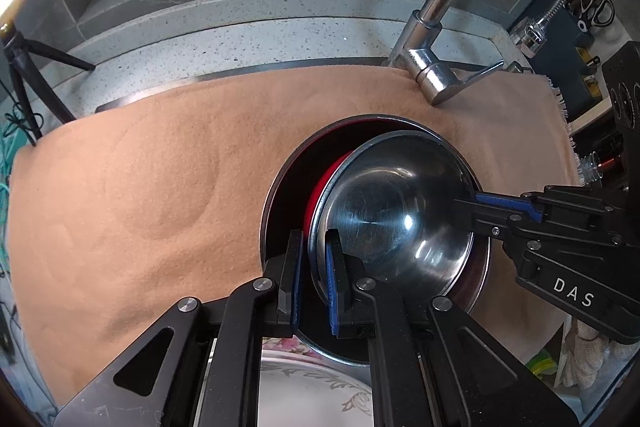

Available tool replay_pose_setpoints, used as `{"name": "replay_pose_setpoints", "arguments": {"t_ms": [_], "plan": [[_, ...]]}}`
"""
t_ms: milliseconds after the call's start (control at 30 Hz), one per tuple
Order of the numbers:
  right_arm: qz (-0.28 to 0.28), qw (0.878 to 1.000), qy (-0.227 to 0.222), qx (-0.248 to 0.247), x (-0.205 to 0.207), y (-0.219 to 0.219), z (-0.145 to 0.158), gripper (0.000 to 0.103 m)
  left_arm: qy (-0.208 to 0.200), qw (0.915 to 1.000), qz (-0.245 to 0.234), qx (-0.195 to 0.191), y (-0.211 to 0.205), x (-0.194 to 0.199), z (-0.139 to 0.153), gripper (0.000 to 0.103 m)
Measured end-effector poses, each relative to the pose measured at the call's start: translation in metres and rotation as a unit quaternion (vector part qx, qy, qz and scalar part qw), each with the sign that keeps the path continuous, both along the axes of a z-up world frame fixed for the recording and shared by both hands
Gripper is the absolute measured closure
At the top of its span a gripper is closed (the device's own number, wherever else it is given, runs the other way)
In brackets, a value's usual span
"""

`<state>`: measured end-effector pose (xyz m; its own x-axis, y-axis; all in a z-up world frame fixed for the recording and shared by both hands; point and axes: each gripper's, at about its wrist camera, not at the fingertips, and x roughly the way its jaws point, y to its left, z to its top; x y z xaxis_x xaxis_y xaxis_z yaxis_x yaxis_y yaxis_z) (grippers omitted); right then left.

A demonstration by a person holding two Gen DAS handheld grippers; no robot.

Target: Organize plates and bowls

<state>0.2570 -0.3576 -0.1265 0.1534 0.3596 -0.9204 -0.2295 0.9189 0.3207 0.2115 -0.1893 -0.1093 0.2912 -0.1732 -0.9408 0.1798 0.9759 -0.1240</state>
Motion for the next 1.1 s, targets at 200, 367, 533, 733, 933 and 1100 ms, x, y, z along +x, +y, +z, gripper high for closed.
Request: {"name": "replay_pose_setpoints", "arguments": {"t_ms": [200, 367, 533, 733, 933, 1100], "plan": [[0.002, 1.0, 0.003, 0.004, 0.0, 0.0, -0.001, 0.088, -0.003, 1.0, -0.003, 0.008, -0.002, -0.001, 0.001, 0.095], [0.001, 1.0, 0.006, 0.01, -0.001, -0.002, -0.001, 0.088, -0.007, 0.9999, 0.003, 0.008, 0.0, -0.001, 0.002, 0.092], [-0.004, 1.0, 0.009, 0.015, -0.002, -0.005, -0.002, 0.087, -0.013, 0.9999, 0.005, 0.005, 0.004, -0.003, 0.006, 0.092], [0.0, 1.0, 0.016, 0.017, -0.005, -0.003, -0.001, 0.084, -0.012, 0.9999, 0.005, -0.003, 0.006, -0.005, 0.008, 0.092], [0.012, 1.0, 0.018, 0.016, -0.012, 0.001, 0.002, 0.084, -0.014, 0.9998, 0.011, -0.01, 0.01, -0.007, 0.009, 0.092], [0.009, 1.0, 0.011, 0.008, -0.018, 0.003, 0.007, 0.081, -0.029, 0.9991, 0.012, -0.028, 0.018, -0.011, 0.025, 0.092]]}}
